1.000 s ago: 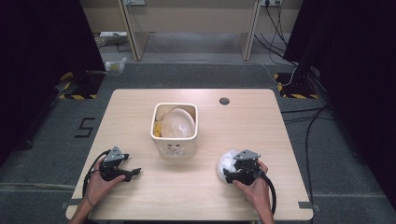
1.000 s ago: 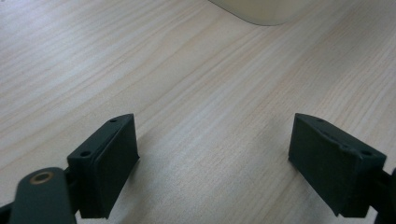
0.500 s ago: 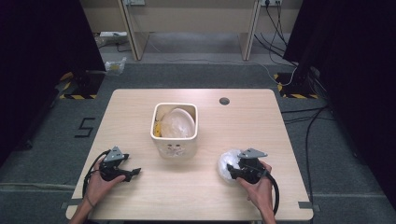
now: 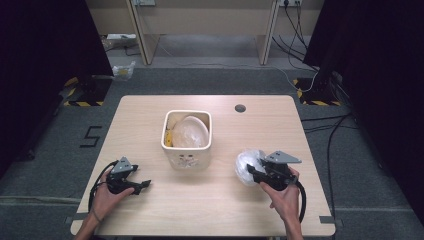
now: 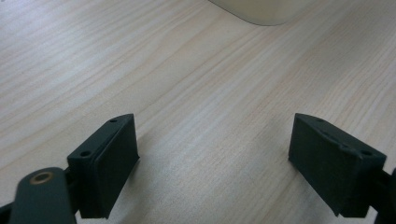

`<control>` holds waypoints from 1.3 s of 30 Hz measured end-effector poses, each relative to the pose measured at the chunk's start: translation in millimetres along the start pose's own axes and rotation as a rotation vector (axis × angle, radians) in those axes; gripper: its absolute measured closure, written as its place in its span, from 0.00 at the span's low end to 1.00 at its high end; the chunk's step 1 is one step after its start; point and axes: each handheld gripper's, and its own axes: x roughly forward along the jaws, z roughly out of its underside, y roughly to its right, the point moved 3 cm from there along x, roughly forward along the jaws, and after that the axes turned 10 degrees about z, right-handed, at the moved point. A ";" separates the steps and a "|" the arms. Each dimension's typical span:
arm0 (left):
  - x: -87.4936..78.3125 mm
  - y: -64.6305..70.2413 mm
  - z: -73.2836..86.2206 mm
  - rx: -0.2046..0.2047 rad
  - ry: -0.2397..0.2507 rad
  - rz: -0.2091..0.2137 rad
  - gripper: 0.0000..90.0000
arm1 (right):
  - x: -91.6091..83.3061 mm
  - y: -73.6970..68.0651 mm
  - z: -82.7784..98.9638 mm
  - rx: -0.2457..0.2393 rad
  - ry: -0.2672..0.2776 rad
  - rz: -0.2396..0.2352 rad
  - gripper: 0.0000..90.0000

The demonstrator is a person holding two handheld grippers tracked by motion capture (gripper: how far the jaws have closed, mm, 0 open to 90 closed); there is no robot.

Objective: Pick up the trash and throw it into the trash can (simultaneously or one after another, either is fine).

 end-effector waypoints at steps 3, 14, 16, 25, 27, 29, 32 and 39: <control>0.0 0.0 0.0 0.000 0.000 0.000 0.16 | -6.2 1.1 -10.2 0.008 0.038 -0.005 0.63; -0.1 -0.1 0.0 0.002 -0.001 -0.001 0.16 | -15.4 0.4 -42.5 -0.016 0.113 -0.020 0.72; 0.1 0.0 -0.1 0.000 0.002 0.000 0.16 | -16.2 0.1 -48.2 -0.018 0.126 -0.026 0.74; 0.1 0.1 -0.1 -0.001 0.003 -0.001 0.16 | -22.2 -10.3 -73.6 -0.047 0.181 -0.058 0.83; 0.1 0.1 -0.1 -0.001 0.002 -0.001 0.16 | -22.2 -11.9 -76.9 -0.056 0.184 -0.062 0.84; 0.1 0.0 -0.1 -0.001 0.003 -0.001 0.16 | -22.0 -12.0 -79.8 -0.061 0.189 -0.061 0.86; 0.1 0.1 -0.1 -0.001 0.003 -0.001 0.16 | -22.7 -11.6 -84.4 -0.061 0.196 -0.062 0.88; 0.1 0.1 -0.1 -0.001 0.002 0.000 0.16 | -23.2 -22.2 -110.4 -0.089 0.230 -0.077 0.88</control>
